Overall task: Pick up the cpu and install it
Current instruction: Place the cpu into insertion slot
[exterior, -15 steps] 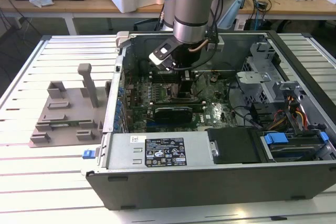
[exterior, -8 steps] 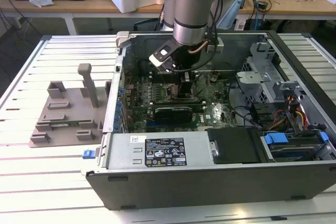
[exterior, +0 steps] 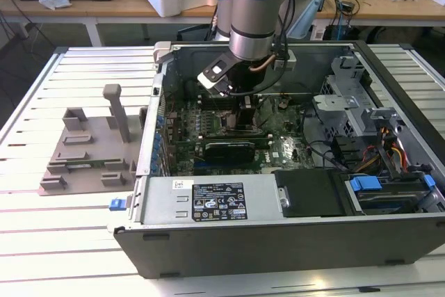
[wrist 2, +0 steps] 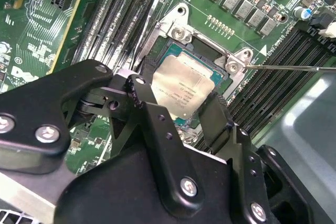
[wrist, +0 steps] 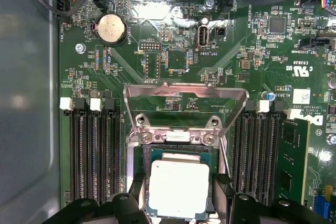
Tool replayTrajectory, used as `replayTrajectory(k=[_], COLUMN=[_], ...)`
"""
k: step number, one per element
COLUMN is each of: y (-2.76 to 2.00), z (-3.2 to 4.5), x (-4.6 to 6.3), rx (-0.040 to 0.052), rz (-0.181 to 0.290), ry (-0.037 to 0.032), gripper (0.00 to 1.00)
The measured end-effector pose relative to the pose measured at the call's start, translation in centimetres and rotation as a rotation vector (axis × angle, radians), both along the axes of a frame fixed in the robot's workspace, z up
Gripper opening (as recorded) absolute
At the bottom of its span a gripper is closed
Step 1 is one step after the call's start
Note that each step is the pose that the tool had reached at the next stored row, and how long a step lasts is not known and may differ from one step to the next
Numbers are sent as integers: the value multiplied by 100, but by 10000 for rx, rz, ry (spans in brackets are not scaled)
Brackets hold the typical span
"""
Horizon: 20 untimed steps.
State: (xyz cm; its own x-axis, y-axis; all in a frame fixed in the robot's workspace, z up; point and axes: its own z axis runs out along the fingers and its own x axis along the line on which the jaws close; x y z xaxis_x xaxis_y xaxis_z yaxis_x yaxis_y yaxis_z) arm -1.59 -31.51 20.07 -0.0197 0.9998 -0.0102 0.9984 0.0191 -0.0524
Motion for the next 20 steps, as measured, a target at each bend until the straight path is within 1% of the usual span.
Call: replayTrajectory(k=[2,6,11,12,13,14,20], y=[1,1,1,0,-2,-1,1], z=[0,26,27,27,30,29,27], x=[1,2,2,2,1,1,2], rx=[2,2,9,10,3,9,25], rz=[23,36,36,36,37,37,36], ry=[-1,-1,-1,0,2,3,0], gripper=[62,62,62,61,54,49,49])
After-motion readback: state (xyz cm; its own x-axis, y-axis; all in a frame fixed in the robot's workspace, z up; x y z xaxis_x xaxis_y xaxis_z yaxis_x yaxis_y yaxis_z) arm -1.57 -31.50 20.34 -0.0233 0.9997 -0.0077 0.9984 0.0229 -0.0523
